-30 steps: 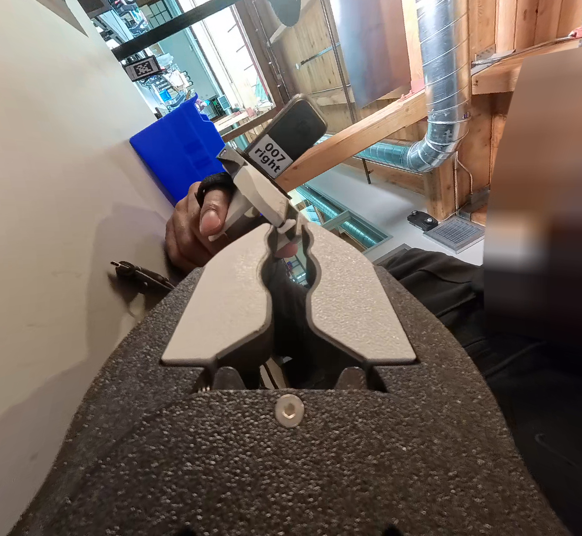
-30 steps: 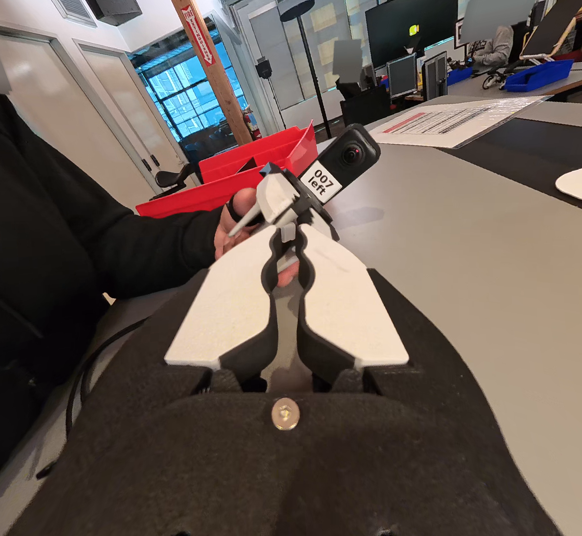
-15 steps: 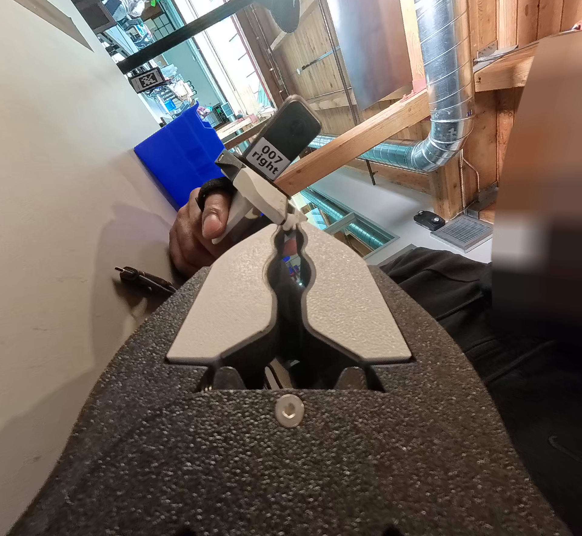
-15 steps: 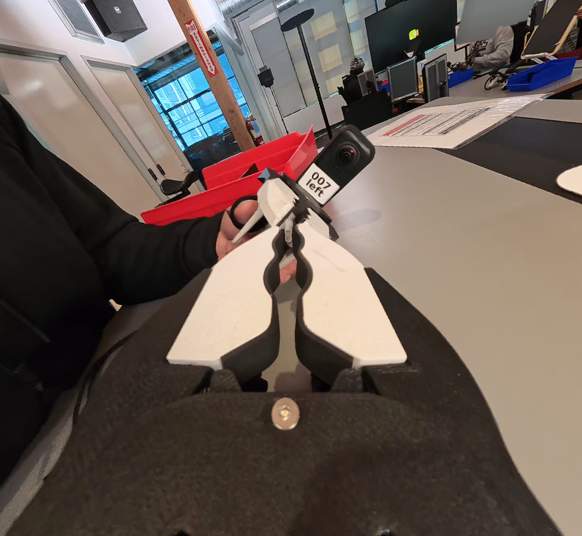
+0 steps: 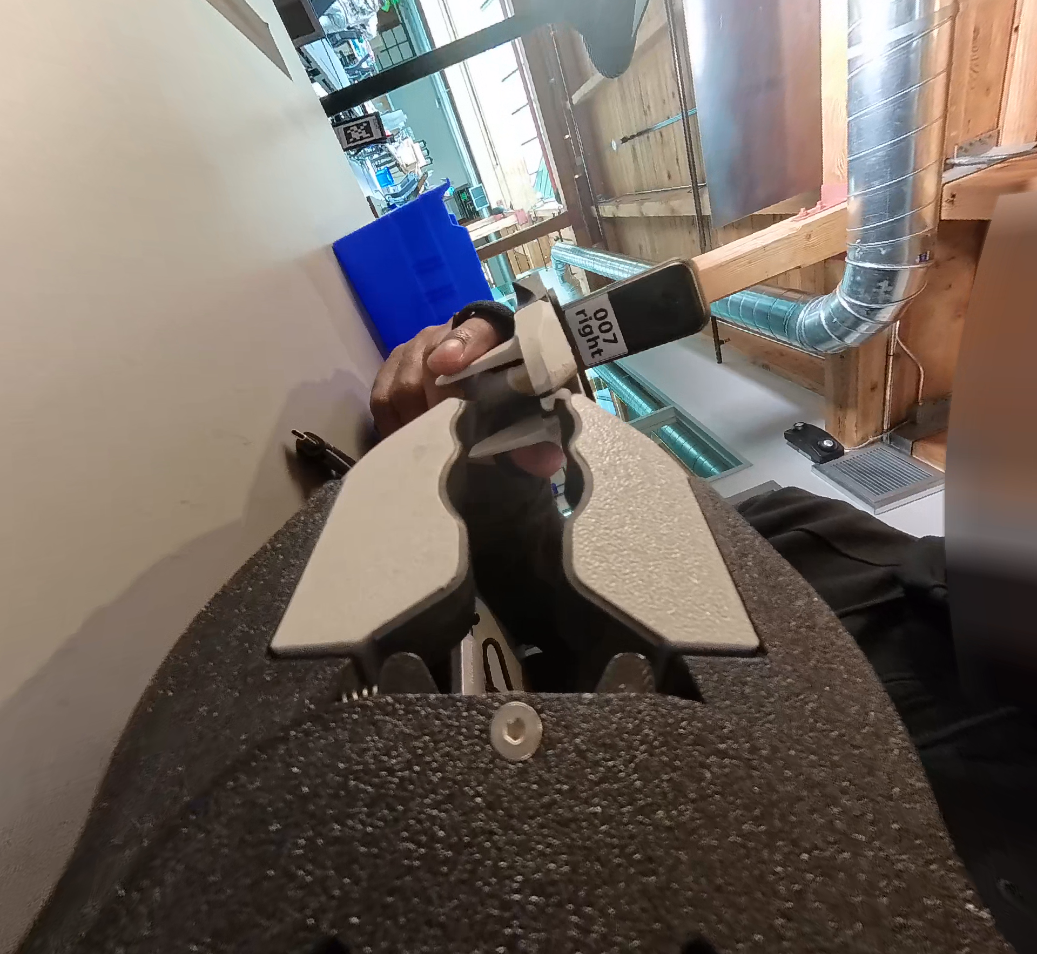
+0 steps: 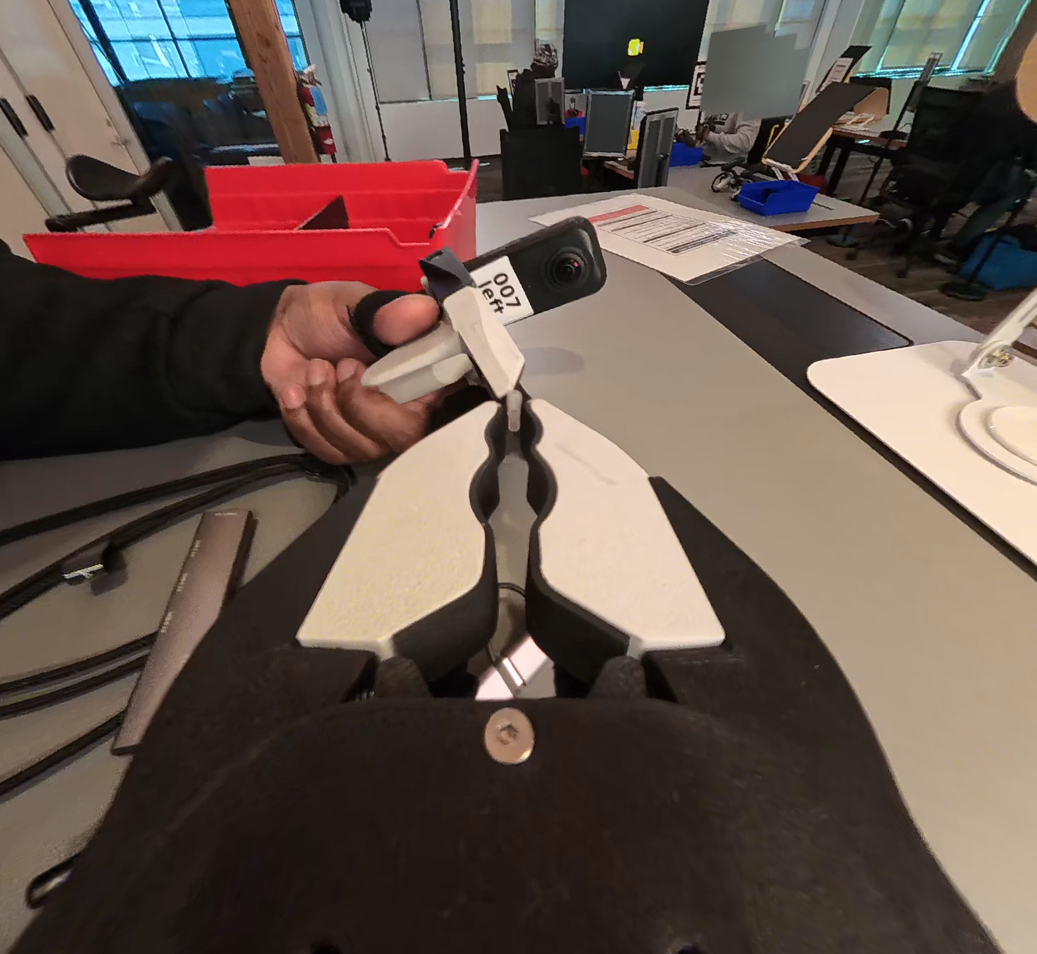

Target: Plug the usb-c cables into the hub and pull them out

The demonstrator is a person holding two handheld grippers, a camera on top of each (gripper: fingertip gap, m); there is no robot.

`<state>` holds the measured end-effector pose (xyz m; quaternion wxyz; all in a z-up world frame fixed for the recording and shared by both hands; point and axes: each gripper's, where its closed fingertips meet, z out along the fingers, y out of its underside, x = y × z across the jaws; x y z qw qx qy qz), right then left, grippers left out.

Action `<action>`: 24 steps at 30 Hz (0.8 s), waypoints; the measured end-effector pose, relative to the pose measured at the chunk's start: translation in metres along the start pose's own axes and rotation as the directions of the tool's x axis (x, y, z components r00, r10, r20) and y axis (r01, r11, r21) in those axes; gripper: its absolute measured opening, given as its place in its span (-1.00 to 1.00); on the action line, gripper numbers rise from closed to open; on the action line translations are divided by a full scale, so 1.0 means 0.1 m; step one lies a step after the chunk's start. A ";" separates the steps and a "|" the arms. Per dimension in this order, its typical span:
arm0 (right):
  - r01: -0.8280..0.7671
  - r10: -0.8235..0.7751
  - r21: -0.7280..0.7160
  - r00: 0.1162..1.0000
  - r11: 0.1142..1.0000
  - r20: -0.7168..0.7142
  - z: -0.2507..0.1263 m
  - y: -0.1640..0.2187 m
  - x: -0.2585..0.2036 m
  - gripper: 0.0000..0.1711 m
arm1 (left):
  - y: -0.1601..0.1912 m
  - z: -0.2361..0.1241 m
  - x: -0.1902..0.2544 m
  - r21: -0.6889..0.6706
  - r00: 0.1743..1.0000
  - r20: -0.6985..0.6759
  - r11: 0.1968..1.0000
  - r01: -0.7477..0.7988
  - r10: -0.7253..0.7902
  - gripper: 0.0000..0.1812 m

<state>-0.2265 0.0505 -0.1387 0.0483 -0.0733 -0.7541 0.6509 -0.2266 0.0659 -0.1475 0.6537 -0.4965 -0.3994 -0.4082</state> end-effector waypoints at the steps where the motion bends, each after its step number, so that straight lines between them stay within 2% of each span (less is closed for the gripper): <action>1: 0.017 -0.017 -0.013 1.000 1.000 -0.009 0.00 0.02 0.00 -0.95 | 0.00 0.00 0.00 -0.001 1.000 0.000 1.000 0.005 -0.005 -0.66; 5: 0.084 -0.087 -0.061 0.995 0.995 -0.039 0.02 0.07 0.01 -0.95 | 0.03 0.01 -0.01 -0.016 1.000 0.007 1.000 0.010 -0.010 -0.65; 9: 0.153 -0.161 -0.119 0.985 0.981 -0.061 0.03 0.15 0.01 -0.95 | 0.00 -0.02 -0.01 0.010 1.000 -0.003 1.000 0.024 -0.024 -0.90; 14: 0.156 -0.163 -0.106 0.985 0.982 -0.059 0.03 0.12 0.00 -0.95 | 0.01 -0.02 0.02 0.007 1.000 -0.019 1.000 0.011 -0.011 -0.90; 21: 0.057 -0.058 -0.044 0.998 0.997 -0.023 0.01 0.05 -0.01 -0.95 | 0.03 -0.01 0.08 -0.019 0.997 -0.026 0.997 -0.078 0.077 -0.88; 24: -0.031 0.031 -0.015 0.999 0.999 0.023 0.01 0.03 -0.04 -0.95 | 0.04 -0.01 0.09 -0.032 0.992 -0.021 0.991 -0.128 0.128 -0.82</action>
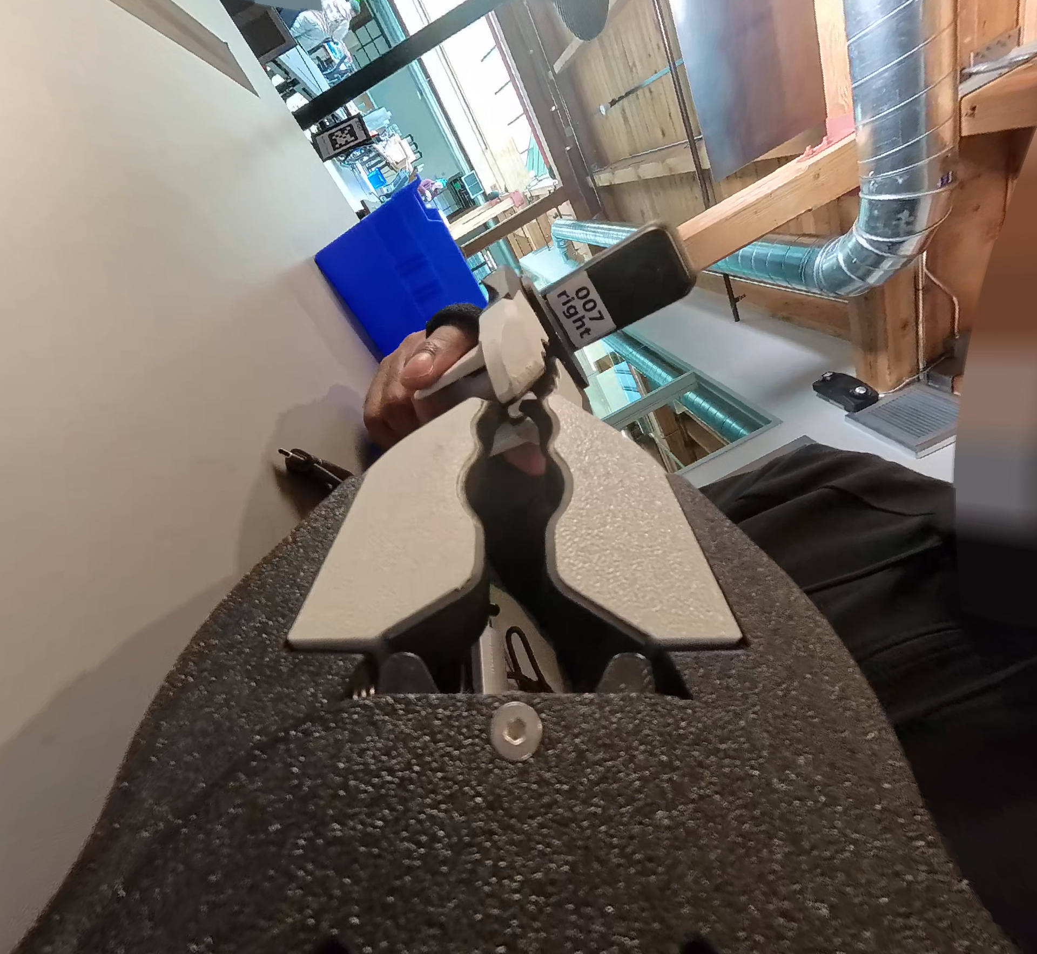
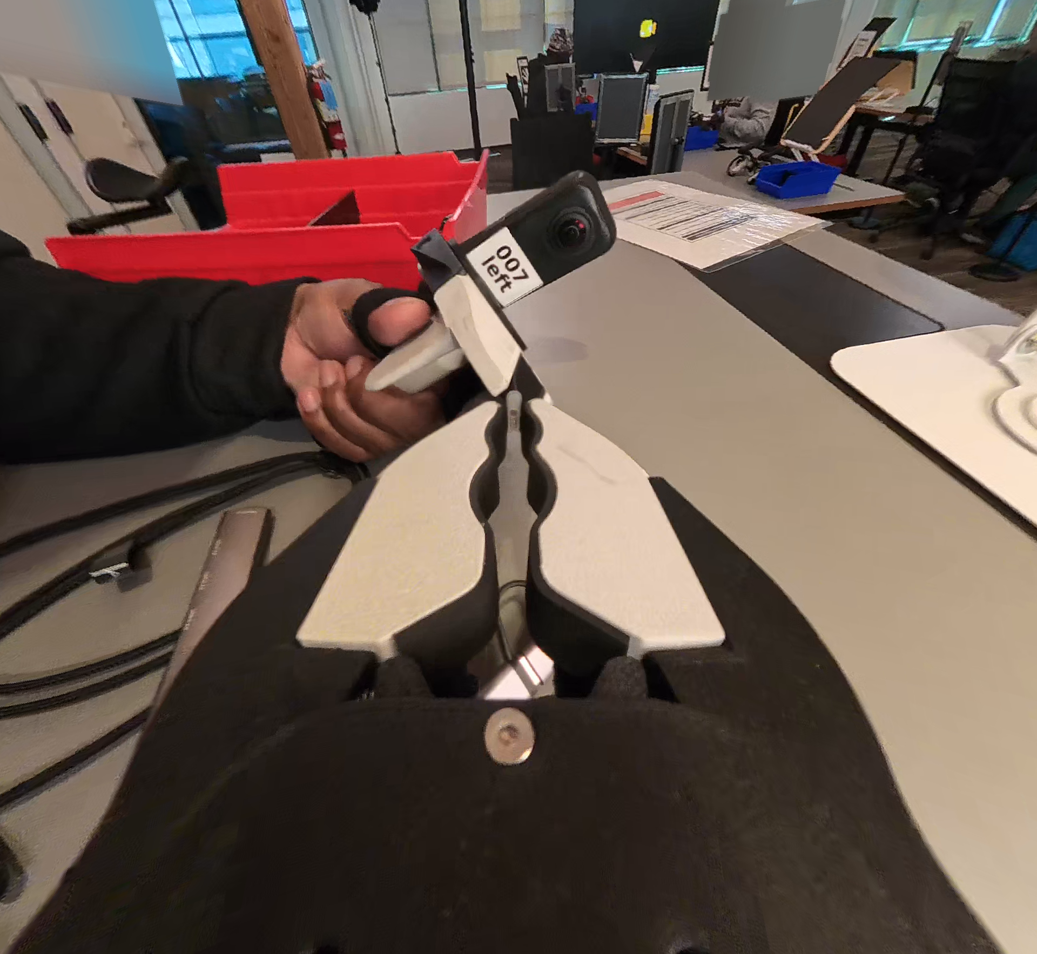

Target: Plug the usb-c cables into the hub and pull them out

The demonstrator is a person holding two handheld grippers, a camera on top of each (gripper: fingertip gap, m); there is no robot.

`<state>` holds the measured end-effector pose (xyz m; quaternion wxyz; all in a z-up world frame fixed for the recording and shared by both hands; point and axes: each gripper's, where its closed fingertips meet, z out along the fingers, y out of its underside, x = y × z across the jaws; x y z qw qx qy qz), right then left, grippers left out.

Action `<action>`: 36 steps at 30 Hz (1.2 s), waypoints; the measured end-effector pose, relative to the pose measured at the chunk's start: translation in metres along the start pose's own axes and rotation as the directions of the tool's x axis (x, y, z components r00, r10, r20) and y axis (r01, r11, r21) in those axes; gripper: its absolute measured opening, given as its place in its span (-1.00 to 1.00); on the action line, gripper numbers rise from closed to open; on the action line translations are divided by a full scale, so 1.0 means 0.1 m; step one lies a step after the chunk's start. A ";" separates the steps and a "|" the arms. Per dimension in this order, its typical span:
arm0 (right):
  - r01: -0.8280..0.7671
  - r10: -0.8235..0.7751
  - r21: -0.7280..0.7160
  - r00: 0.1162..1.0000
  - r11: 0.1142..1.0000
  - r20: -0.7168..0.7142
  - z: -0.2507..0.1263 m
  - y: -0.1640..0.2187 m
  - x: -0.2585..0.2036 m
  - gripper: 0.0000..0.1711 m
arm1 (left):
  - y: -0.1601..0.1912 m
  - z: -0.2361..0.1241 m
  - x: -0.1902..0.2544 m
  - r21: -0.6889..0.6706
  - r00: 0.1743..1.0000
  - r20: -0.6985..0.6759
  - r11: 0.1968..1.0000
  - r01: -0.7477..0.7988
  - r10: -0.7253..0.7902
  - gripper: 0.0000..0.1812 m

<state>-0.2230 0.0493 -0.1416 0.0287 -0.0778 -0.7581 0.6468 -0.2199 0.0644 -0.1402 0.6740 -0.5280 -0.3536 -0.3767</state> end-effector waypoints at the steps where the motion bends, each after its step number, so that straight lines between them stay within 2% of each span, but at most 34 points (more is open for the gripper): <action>1: -0.031 0.031 0.004 0.999 1.000 0.015 0.00 0.00 0.00 -0.95 | 0.00 0.00 0.00 -0.003 1.000 0.006 1.000 -0.013 0.013 -0.82; 6: -0.082 0.082 -0.009 0.996 0.997 0.018 0.02 0.04 0.03 -0.94 | 0.02 0.01 -0.01 -0.015 1.000 0.021 1.000 -0.023 0.024 -0.87; 13: -0.085 0.085 -0.013 0.996 0.996 0.000 0.04 0.04 0.05 -0.80 | -0.01 -0.01 0.02 0.005 0.999 0.005 0.999 -0.042 0.042 -0.97; 20: -0.018 0.017 -0.051 1.000 0.999 -0.016 0.09 0.08 0.00 -0.76 | -0.03 -0.01 -0.02 0.012 0.996 0.047 0.997 -0.074 0.074 -1.00; 23: 0.014 -0.016 -0.034 0.998 0.999 -0.069 0.05 0.06 0.07 -0.74 | -0.06 -0.03 -0.02 0.027 0.994 0.058 0.995 -0.092 0.090 -1.00; 29: 0.091 -0.082 0.043 0.981 0.995 -0.175 -0.06 -0.05 0.18 -0.73 | -0.16 -0.07 0.05 0.075 0.989 0.022 0.986 -0.148 0.147 -1.00; 36: 0.175 -0.172 -0.005 0.961 0.985 -0.217 -0.09 0.00 0.20 -0.73 | -0.21 -0.08 0.09 0.094 0.980 0.010 0.975 -0.201 0.201 -1.00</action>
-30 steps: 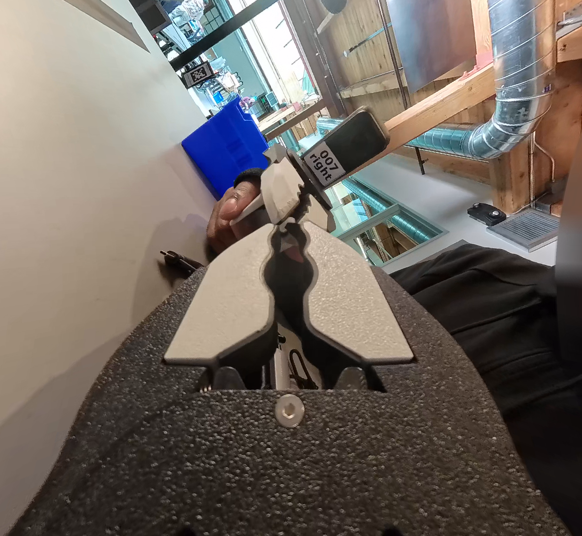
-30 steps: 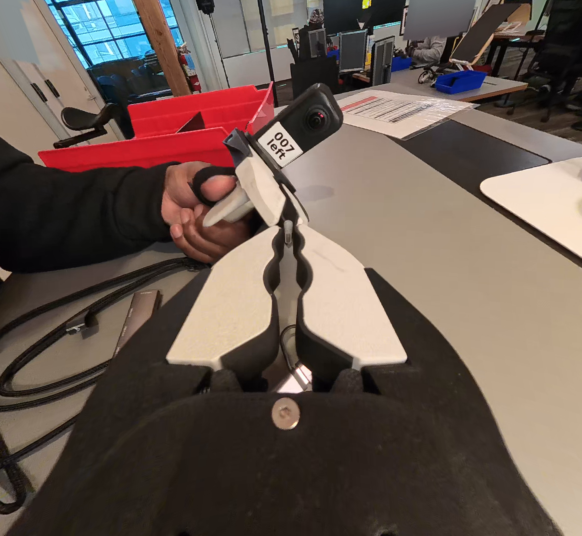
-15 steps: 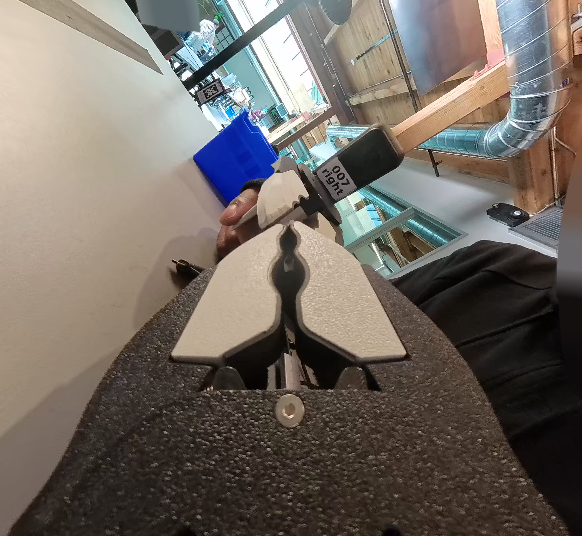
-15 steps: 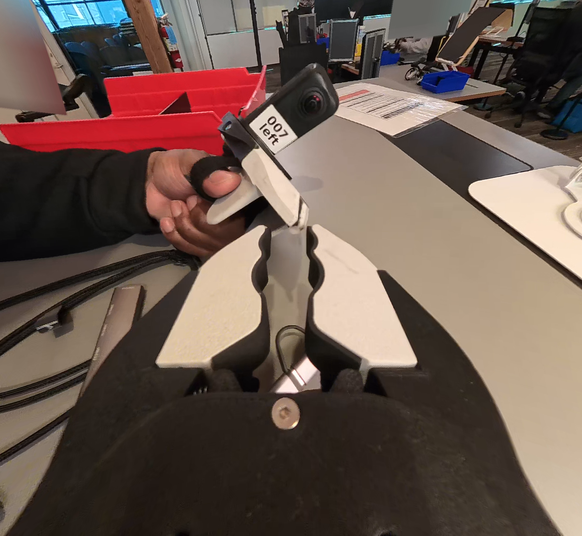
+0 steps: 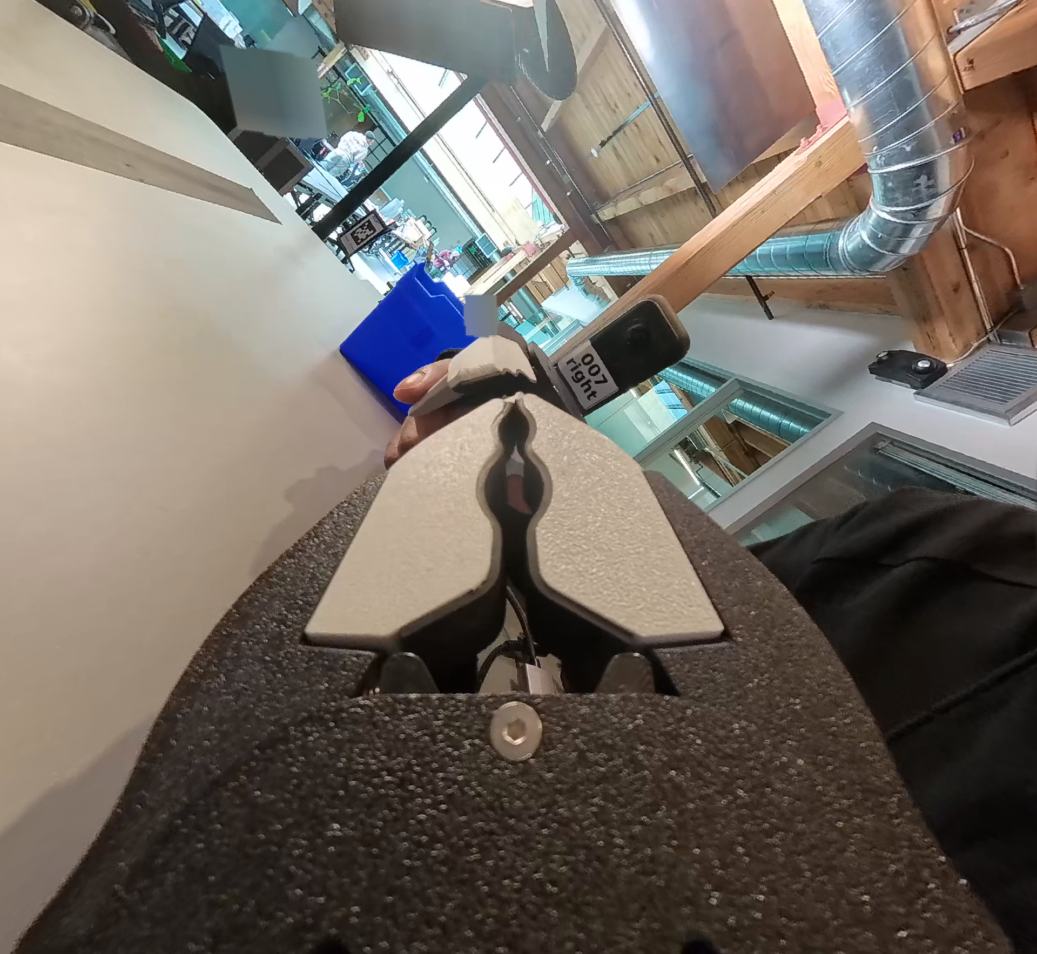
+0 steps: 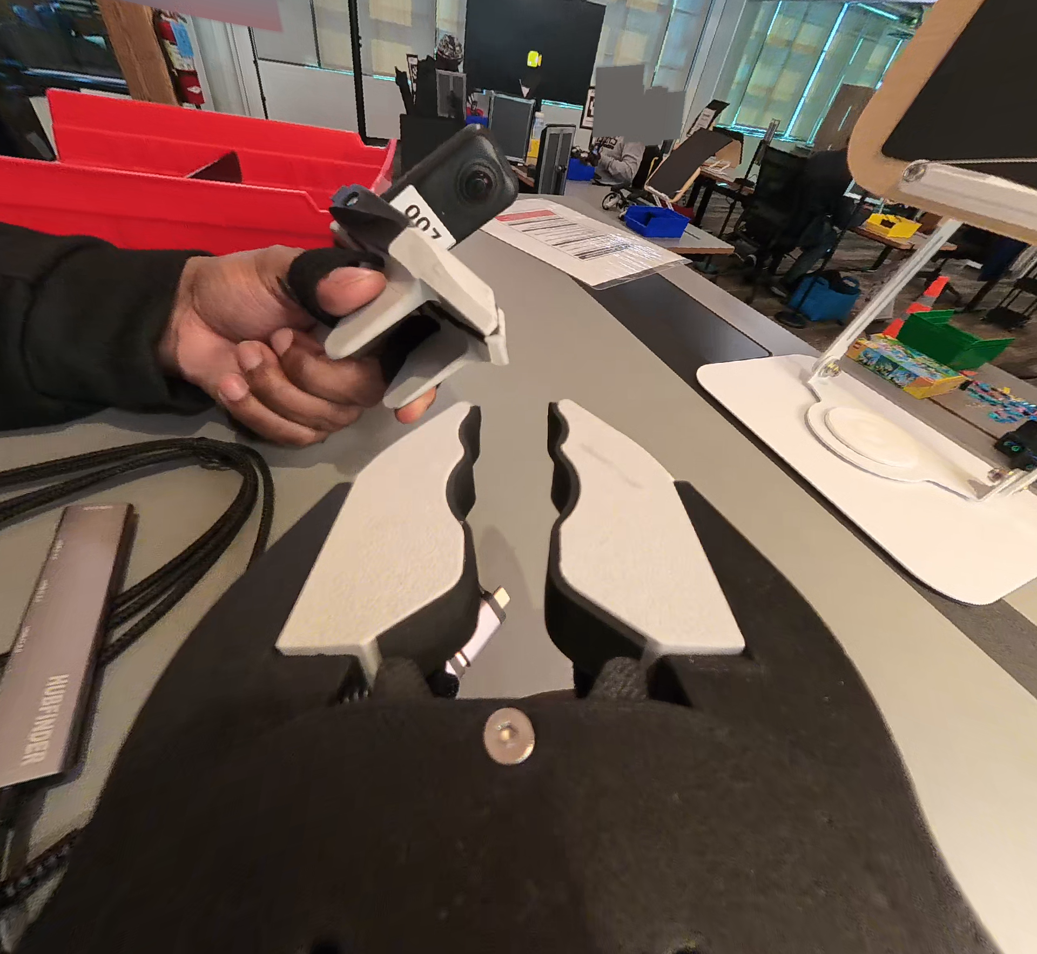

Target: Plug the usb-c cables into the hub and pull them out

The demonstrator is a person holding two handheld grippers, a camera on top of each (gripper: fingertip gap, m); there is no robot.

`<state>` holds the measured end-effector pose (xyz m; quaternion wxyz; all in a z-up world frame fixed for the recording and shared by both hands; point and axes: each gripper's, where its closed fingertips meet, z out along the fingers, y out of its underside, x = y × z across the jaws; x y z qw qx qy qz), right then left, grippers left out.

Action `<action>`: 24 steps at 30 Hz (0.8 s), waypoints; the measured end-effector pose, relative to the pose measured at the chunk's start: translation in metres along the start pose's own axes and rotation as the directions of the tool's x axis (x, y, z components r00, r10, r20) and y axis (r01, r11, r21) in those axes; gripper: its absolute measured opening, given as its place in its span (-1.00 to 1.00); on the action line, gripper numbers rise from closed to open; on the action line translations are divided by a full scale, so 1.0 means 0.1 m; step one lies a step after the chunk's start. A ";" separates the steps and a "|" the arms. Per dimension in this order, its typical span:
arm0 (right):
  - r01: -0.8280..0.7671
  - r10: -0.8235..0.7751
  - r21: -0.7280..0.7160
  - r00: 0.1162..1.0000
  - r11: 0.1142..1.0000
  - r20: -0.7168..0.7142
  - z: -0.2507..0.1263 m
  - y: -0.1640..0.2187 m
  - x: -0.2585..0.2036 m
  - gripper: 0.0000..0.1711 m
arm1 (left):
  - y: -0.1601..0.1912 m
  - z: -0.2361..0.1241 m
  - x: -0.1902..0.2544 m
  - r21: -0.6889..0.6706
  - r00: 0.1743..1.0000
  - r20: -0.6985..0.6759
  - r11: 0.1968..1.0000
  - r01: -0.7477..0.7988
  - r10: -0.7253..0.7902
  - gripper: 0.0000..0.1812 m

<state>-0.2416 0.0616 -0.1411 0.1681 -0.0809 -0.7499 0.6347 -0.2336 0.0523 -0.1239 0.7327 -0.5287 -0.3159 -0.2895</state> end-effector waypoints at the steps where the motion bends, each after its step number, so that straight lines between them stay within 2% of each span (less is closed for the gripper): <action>1: 0.013 -0.013 -0.002 1.000 1.000 -0.010 0.01 0.00 0.00 -0.73 | 0.00 0.00 0.00 0.004 1.000 0.002 1.000 -0.002 0.002 -1.00; 8: 0.090 -0.084 0.080 0.994 0.993 -0.076 0.04 -0.12 -0.02 -0.71 | 0.01 0.03 -0.01 -0.007 0.999 0.023 0.999 -0.034 0.034 -1.00; 17: 0.002 0.002 0.200 1.000 0.980 -0.019 -0.02 -0.24 0.04 -0.73 | 0.03 0.05 -0.03 -0.031 0.996 0.043 0.997 -0.072 0.074 -1.00; 24: -0.033 0.025 0.169 0.998 0.985 0.051 -0.02 -0.20 0.00 -0.76 | 0.00 0.03 0.00 -0.012 0.996 0.019 0.996 -0.083 0.083 -1.00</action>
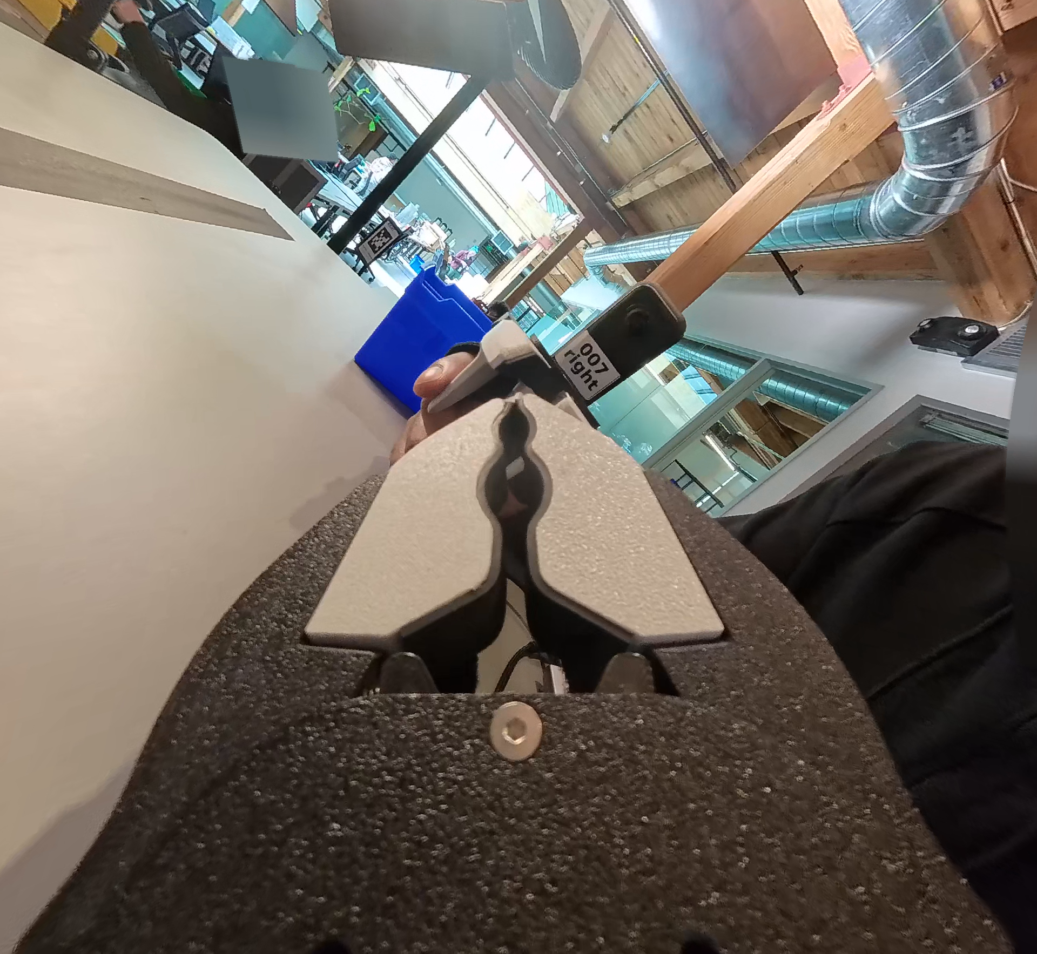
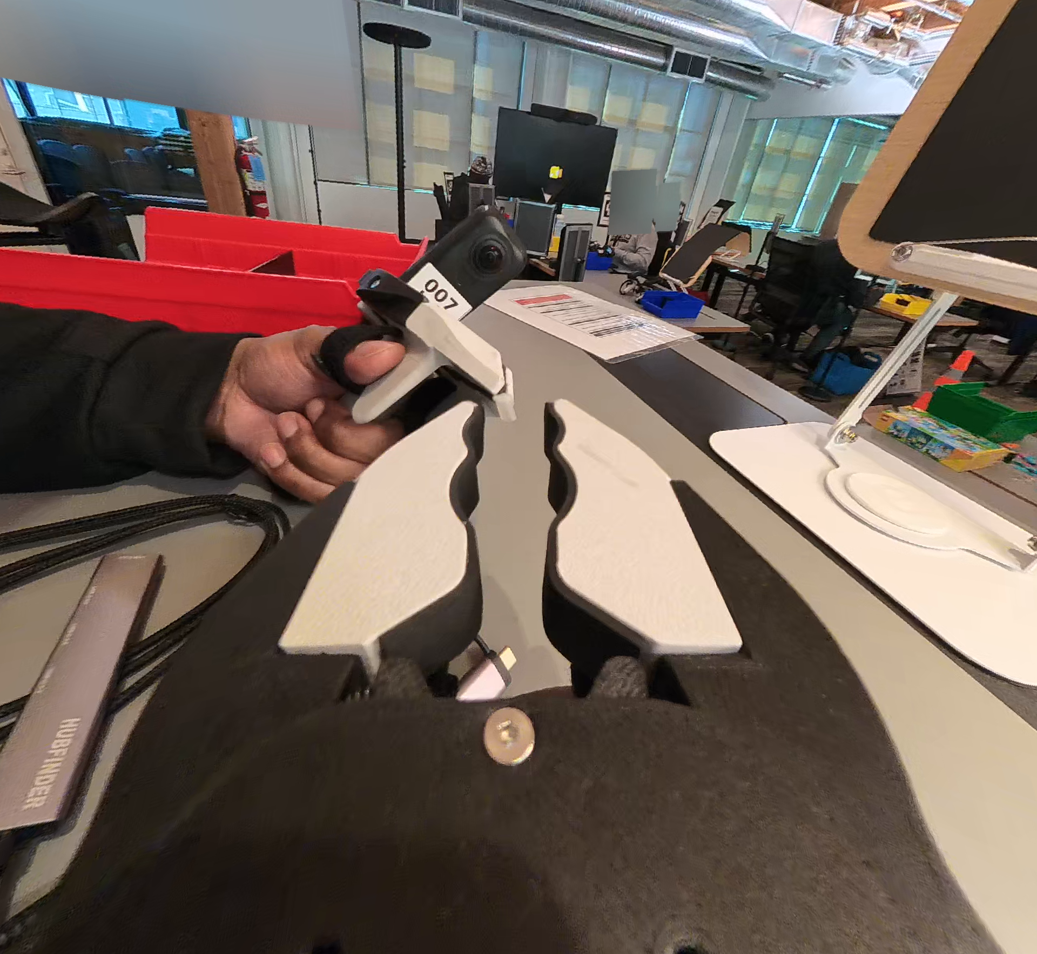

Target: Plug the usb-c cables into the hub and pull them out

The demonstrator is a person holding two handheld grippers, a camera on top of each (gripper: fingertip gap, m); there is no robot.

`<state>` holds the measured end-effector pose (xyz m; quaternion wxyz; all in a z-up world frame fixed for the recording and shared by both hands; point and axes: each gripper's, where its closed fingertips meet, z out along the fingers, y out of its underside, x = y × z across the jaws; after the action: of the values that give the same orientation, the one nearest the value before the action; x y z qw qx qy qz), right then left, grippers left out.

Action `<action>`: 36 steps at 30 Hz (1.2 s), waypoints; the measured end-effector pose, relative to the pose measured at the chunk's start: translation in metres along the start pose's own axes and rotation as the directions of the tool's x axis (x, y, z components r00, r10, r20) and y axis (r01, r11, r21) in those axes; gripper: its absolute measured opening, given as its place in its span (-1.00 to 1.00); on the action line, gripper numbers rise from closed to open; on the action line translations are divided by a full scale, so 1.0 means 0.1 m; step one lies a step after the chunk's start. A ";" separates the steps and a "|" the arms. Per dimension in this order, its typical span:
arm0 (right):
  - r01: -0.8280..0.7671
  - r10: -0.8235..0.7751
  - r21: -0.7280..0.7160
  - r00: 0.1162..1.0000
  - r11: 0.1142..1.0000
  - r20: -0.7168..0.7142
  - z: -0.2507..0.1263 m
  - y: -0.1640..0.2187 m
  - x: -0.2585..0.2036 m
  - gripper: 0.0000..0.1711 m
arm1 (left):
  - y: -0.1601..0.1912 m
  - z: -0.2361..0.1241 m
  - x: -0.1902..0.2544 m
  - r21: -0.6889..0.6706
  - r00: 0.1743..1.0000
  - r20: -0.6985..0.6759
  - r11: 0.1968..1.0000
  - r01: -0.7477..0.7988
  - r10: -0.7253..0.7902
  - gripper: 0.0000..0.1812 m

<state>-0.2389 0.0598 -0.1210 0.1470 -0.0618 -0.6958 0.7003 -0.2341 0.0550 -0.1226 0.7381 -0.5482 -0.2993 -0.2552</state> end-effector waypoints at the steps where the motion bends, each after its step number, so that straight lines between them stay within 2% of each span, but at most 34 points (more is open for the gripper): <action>1: -0.003 0.003 -0.003 1.000 1.000 0.000 0.00 0.00 0.00 -0.76 | 0.00 0.00 0.00 -0.004 1.000 -0.003 1.000 -0.002 0.002 -1.00; 6: -0.016 0.017 -0.037 0.999 0.999 0.030 0.05 0.05 -0.04 -0.82 | 0.01 0.01 0.02 -0.011 1.000 -0.010 1.000 -0.015 0.014 -1.00; 10: -0.010 0.012 -0.058 0.999 0.998 0.035 0.08 0.07 -0.08 -0.95 | 0.02 0.01 0.03 -0.020 1.000 -0.013 1.000 -0.023 0.023 -1.00; 17: -0.056 0.061 -0.064 0.996 0.996 0.064 0.09 0.07 -0.10 -0.96 | 0.02 0.01 0.03 -0.019 1.000 -0.019 1.000 -0.014 0.013 -1.00; 21: -0.093 0.099 -0.079 0.992 0.993 0.076 0.08 0.08 -0.10 -0.96 | 0.01 -0.05 -0.09 -0.052 0.996 0.069 0.998 -0.045 0.049 -1.00; 26: -0.104 0.113 -0.143 0.992 0.984 0.063 0.07 0.16 -0.11 -0.96 | -0.13 -0.32 -0.24 -0.078 0.972 0.186 0.989 -0.128 0.141 -0.93; 32: -0.089 0.111 -0.231 0.990 0.969 0.084 0.08 0.27 -0.19 -0.96 | -0.45 -0.78 -0.38 0.017 0.944 0.296 0.987 -0.162 0.149 -0.92; 34: -0.075 0.094 -0.228 0.993 0.971 0.074 0.08 0.26 -0.18 -0.96 | -0.50 -0.80 -0.36 0.037 0.944 0.298 0.987 -0.157 0.139 -0.90; 36: -0.033 0.044 -0.220 0.998 0.975 0.045 0.08 0.24 -0.15 -0.96 | -0.42 -0.63 -0.25 0.024 0.964 0.248 0.994 -0.102 0.093 -0.84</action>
<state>-0.2299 0.0480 -0.1465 0.1084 -0.0738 -0.7709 0.6234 -0.2711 -0.0161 -0.1273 0.7167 -0.5761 -0.3662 -0.1429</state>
